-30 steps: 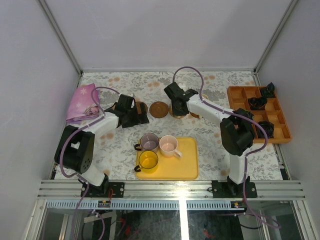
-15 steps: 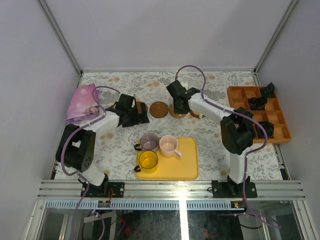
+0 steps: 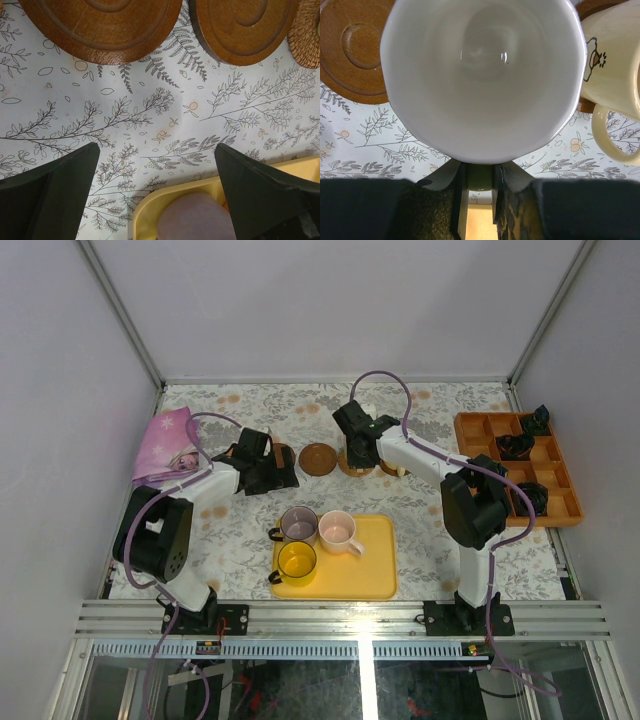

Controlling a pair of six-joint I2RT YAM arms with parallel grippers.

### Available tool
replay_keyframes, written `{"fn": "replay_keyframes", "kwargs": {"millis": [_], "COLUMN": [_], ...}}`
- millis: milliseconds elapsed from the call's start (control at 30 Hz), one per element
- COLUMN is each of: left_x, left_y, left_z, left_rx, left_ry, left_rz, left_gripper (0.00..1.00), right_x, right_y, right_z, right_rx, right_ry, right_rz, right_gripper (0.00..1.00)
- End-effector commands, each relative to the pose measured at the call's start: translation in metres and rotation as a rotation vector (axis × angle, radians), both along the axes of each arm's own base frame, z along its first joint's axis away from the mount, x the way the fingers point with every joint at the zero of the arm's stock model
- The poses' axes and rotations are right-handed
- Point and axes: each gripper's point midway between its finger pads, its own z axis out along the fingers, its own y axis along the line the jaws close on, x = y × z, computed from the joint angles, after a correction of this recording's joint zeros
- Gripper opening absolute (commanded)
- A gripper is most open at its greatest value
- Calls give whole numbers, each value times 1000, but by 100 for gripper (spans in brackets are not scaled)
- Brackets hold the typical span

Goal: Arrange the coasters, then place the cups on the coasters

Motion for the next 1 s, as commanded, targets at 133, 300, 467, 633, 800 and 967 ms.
{"fn": "replay_keyframes", "kwargs": {"millis": [133, 300, 467, 633, 800, 967], "left_x": [9, 9, 8, 8, 8, 8], "left_y": [-2, -2, -1, -2, -1, -2], "left_z": [7, 6, 6, 6, 5, 4], "left_rx": [8, 12, 13, 12, 12, 11], "left_ry": [-30, -26, -25, -25, -23, -21], "left_rz": [-8, -6, -4, -6, -5, -5], "left_gripper": [100, 100, 100, 100, 100, 100], "right_x": [22, 17, 16, 16, 16, 14], "right_y": [13, 16, 17, 13, 10, 10], "right_z": [33, 25, 20, 18, 16, 16], "right_rx": [64, 78, 77, 59, 45, 50], "right_ry": [-99, -66, -50, -54, -53, -49], "right_rz": [3, 6, -1, -15, -24, -17], "right_gripper": [0, 0, 8, 14, 49, 57]}}
